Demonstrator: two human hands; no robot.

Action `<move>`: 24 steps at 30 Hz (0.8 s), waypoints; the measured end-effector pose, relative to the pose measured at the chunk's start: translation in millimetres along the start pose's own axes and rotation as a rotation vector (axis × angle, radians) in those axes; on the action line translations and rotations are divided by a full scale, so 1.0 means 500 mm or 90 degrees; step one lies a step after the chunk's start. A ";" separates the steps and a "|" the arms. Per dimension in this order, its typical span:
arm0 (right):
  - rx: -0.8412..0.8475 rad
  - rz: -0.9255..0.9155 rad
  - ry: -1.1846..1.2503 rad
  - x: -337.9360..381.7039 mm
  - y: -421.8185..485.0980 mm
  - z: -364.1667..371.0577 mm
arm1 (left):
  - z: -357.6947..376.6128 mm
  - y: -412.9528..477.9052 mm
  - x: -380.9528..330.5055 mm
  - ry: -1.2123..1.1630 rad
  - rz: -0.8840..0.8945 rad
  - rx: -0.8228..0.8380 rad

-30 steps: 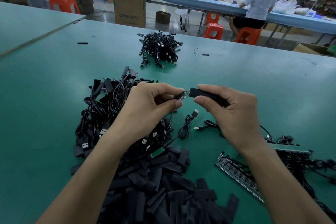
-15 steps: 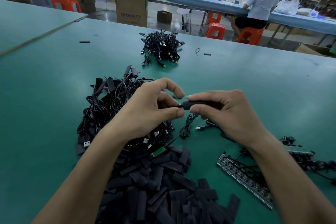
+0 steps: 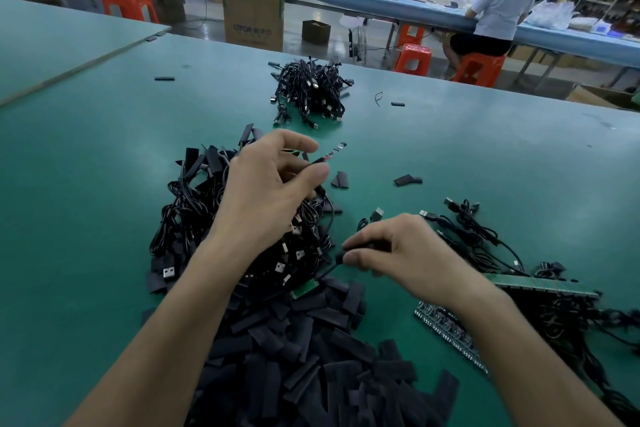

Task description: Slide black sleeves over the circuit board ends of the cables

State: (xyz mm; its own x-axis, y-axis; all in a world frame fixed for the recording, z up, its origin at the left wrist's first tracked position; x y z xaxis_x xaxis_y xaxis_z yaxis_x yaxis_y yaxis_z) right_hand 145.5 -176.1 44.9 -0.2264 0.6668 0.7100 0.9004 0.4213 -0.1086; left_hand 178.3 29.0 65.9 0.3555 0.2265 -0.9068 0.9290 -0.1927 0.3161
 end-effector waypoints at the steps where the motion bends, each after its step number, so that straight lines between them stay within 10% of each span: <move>1: 0.000 -0.015 0.027 0.004 0.001 0.010 | 0.001 0.000 0.000 -0.008 -0.001 0.006; 12: 0.117 0.059 -0.163 0.012 0.016 0.058 | 0.001 0.002 0.005 -0.060 0.039 -0.011; 24: 0.169 -0.129 -0.239 0.084 0.028 0.150 | 0.005 0.001 0.004 -0.033 0.034 0.005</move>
State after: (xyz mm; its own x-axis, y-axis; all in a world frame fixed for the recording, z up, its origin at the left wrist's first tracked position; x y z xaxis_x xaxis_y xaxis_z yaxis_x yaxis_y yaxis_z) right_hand 120.6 -96.1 21.3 -0.5493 0.7097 0.4412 0.7096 0.6750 -0.2022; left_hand 179.3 26.8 63.6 0.3989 0.1663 -0.9018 0.9078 -0.2106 0.3627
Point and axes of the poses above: each hand's wrist, its own y-axis towards the middle knuckle, its own z-axis out of the palm, x = y × z, the point moved 1 cm from there along y, towards the middle knuckle, and after that the axes turned 9 degrees about x, right-handed, at the moved point
